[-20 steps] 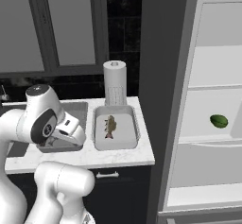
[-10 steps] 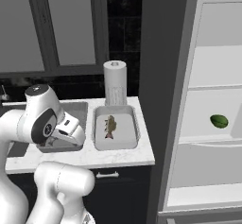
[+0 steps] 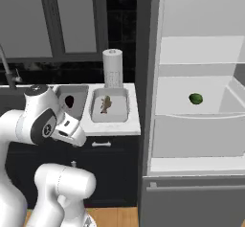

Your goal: Place one avocado and one fish in each tupperware on the nearby counter, to pack two identical lunches.

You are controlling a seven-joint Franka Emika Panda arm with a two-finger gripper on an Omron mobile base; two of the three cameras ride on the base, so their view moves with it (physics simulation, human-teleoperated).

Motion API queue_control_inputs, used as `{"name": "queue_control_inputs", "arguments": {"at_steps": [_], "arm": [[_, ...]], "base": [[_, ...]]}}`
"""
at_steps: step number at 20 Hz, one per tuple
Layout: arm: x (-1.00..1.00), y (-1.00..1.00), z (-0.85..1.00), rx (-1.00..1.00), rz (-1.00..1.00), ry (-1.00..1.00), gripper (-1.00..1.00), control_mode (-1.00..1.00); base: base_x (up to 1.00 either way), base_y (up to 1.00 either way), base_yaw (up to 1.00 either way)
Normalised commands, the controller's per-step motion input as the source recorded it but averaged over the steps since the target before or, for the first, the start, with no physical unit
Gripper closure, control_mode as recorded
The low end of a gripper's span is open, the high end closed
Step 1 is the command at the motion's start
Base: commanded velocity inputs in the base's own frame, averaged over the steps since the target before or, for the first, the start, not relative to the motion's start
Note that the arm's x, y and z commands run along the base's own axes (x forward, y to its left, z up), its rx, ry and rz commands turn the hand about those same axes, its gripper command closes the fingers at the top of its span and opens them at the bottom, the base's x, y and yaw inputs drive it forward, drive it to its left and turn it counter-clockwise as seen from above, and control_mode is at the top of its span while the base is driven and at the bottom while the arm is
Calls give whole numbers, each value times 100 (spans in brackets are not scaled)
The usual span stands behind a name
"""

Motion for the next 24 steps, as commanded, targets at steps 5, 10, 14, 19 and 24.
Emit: {"name": "queue_control_inputs", "arguments": {"at_steps": [5, 10, 14, 19, 24], "arm": [[0, 0, 0, 0, 0, 0, -100, 100], [0, 0, 0, 0, 0, 0, -100, 100], [0, 0, 0, 0, 0, 0, -100, 100], [0, 0, 0, 0, 0, 0, -100, 100], [0, 0, 0, 0, 0, 0, -100, 100]], "base": [[-27, -99, 38], [7, -72, 38], [6, -51, 14], [9, -40, -30], [41, -34, -45]]}}
